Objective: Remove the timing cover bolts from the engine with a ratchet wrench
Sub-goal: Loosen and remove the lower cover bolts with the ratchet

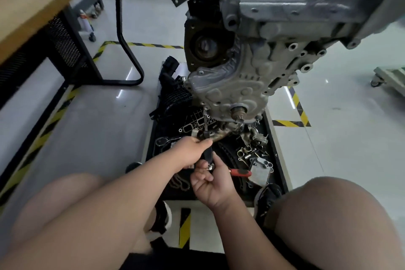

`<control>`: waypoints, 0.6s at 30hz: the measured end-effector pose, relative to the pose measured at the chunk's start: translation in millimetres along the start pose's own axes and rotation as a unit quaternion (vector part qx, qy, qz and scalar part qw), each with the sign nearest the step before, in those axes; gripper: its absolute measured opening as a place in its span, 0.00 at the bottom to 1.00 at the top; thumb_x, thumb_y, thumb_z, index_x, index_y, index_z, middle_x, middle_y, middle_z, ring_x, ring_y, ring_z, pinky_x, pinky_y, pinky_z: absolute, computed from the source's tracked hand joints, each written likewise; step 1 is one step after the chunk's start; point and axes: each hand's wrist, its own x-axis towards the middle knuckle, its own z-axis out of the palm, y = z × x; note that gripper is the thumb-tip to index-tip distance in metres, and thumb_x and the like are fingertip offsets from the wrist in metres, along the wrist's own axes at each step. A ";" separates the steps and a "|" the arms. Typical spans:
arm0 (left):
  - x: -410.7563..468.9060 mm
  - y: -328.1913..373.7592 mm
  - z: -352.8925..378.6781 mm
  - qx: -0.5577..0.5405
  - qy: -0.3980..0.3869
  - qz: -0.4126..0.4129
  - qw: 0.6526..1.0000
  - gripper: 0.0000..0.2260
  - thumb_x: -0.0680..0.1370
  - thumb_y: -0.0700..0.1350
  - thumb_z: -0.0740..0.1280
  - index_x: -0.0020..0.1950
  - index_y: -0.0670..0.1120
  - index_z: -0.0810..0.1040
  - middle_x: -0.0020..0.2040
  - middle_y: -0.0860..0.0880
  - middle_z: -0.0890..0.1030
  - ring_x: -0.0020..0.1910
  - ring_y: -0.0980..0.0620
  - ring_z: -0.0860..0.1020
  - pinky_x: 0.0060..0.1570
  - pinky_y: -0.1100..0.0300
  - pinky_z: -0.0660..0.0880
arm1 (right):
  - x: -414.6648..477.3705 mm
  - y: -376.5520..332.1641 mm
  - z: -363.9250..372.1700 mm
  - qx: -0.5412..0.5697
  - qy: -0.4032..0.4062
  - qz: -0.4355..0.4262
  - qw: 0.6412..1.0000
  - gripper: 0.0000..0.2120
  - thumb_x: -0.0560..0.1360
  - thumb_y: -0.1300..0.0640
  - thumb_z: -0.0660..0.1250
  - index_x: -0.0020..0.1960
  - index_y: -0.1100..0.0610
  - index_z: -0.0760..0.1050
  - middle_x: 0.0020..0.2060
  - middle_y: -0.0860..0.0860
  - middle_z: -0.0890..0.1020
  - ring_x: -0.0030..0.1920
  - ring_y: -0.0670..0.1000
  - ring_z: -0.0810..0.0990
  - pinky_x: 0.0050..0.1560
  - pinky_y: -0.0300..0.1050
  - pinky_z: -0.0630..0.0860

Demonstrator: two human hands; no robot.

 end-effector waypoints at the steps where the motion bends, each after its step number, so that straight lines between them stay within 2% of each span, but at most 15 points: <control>1: 0.4 0.2 -0.5 -0.001 -0.011 -0.003 1.000 0.15 0.79 0.59 0.62 0.42 0.50 0.80 0.32 0.51 0.78 0.31 0.52 0.73 0.26 0.64 0.64 | -0.2 -1.0 -0.6 -0.018 0.008 -0.008 1.000 0.20 0.81 0.48 0.58 0.42 0.62 0.78 0.24 0.50 0.72 0.16 0.43 0.62 0.18 0.35 0.64; 5: 11.0 -4.1 -1.7 -0.048 -0.052 -0.004 0.997 0.17 0.79 0.56 0.65 0.46 0.42 0.81 0.32 0.46 0.77 0.28 0.50 0.70 0.27 0.62 0.63 | 2.5 -4.7 -6.5 -0.126 0.057 -0.070 0.988 0.15 0.81 0.48 0.60 0.49 0.58 0.78 0.27 0.50 0.73 0.19 0.44 0.64 0.21 0.37 0.65; 7: 14.3 -4.2 -1.9 -0.066 -0.049 -0.010 0.997 0.17 0.77 0.56 0.67 0.46 0.41 0.80 0.29 0.46 0.73 0.24 0.50 0.67 0.26 0.62 0.63 | -0.1 -5.8 -6.8 -0.232 0.106 -0.129 0.958 0.16 0.81 0.48 0.61 0.45 0.58 0.78 0.28 0.51 0.74 0.21 0.46 0.66 0.25 0.38 0.66; 8: 14.6 -3.5 -1.7 -0.064 -0.044 -0.013 0.997 0.16 0.76 0.56 0.69 0.44 0.43 0.80 0.28 0.47 0.71 0.23 0.51 0.66 0.26 0.62 0.63 | -3.1 -5.9 -5.0 -0.304 0.124 -0.167 0.930 0.15 0.81 0.49 0.61 0.43 0.58 0.77 0.27 0.51 0.74 0.22 0.47 0.66 0.26 0.40 0.66; 9: 15.2 -4.1 -2.3 -0.062 -0.037 -0.013 0.997 0.15 0.76 0.56 0.69 0.41 0.44 0.79 0.27 0.47 0.70 0.24 0.51 0.66 0.27 0.62 0.63 | -7.2 -5.5 -1.1 -0.390 0.135 -0.203 0.888 0.14 0.80 0.50 0.62 0.41 0.57 0.75 0.27 0.50 0.74 0.24 0.48 0.67 0.27 0.41 0.66; 10: 16.2 -4.8 -2.9 -0.063 -0.032 -0.012 0.997 0.15 0.75 0.56 0.70 0.36 0.45 0.77 0.27 0.47 0.69 0.24 0.50 0.66 0.27 0.61 0.63 | -10.7 -5.7 3.2 -0.489 0.140 -0.225 0.831 0.12 0.79 0.50 0.63 0.41 0.55 0.74 0.27 0.48 0.74 0.25 0.48 0.68 0.28 0.42 0.67; 12: 18.5 -7.5 -4.2 -0.078 -0.021 -0.002 0.997 0.17 0.75 0.53 0.71 0.30 0.46 0.74 0.26 0.47 0.71 0.24 0.50 0.69 0.27 0.61 0.65 | -16.5 -6.2 10.7 -0.666 0.134 -0.209 0.704 0.08 0.77 0.48 0.65 0.47 0.51 0.70 0.31 0.47 0.76 0.27 0.45 0.71 0.25 0.38 0.68; 13: 19.7 -8.1 -3.9 -0.081 -0.013 0.007 0.997 0.17 0.74 0.52 0.72 0.30 0.45 0.76 0.26 0.47 0.74 0.25 0.49 0.73 0.28 0.61 0.69 | -17.4 -7.5 12.9 -0.724 0.129 -0.178 0.654 0.12 0.76 0.46 0.65 0.52 0.53 0.68 0.36 0.47 0.77 0.29 0.44 0.73 0.23 0.34 0.67; 14: 21.3 -8.3 -3.3 -0.073 -0.004 0.018 0.997 0.16 0.73 0.52 0.73 0.32 0.43 0.78 0.28 0.47 0.78 0.28 0.50 0.76 0.32 0.62 0.72 | -17.6 -9.5 14.7 -0.758 0.126 -0.149 0.622 0.17 0.76 0.45 0.65 0.55 0.55 0.65 0.39 0.49 0.76 0.31 0.43 0.73 0.22 0.32 0.66; 15: 21.8 -7.1 -2.9 -0.058 0.003 0.028 0.998 0.16 0.73 0.53 0.74 0.34 0.41 0.80 0.30 0.46 0.80 0.31 0.50 0.78 0.37 0.62 0.73 | -17.4 -12.1 16.7 -0.773 0.127 -0.128 0.608 0.20 0.76 0.45 0.65 0.57 0.56 0.63 0.41 0.49 0.76 0.32 0.44 0.74 0.21 0.32 0.66; 16: 22.6 -5.5 -2.6 -0.048 0.002 0.030 0.998 0.17 0.72 0.53 0.74 0.33 0.40 0.80 0.30 0.45 0.80 0.32 0.49 0.78 0.37 0.62 0.73 | -17.9 -14.6 18.4 -0.774 0.128 -0.118 0.608 0.20 0.76 0.46 0.65 0.58 0.57 0.62 0.41 0.50 0.76 0.32 0.44 0.74 0.21 0.32 0.66; 18: 23.5 -2.1 -5.1 -0.039 -0.020 0.013 0.999 0.19 0.72 0.54 0.74 0.28 0.44 0.74 0.28 0.45 0.75 0.27 0.49 0.72 0.29 0.63 0.69 | -17.7 -19.5 19.7 -0.746 0.123 -0.108 0.646 0.18 0.77 0.48 0.64 0.59 0.58 0.65 0.39 0.50 0.75 0.32 0.46 0.73 0.28 0.36 0.70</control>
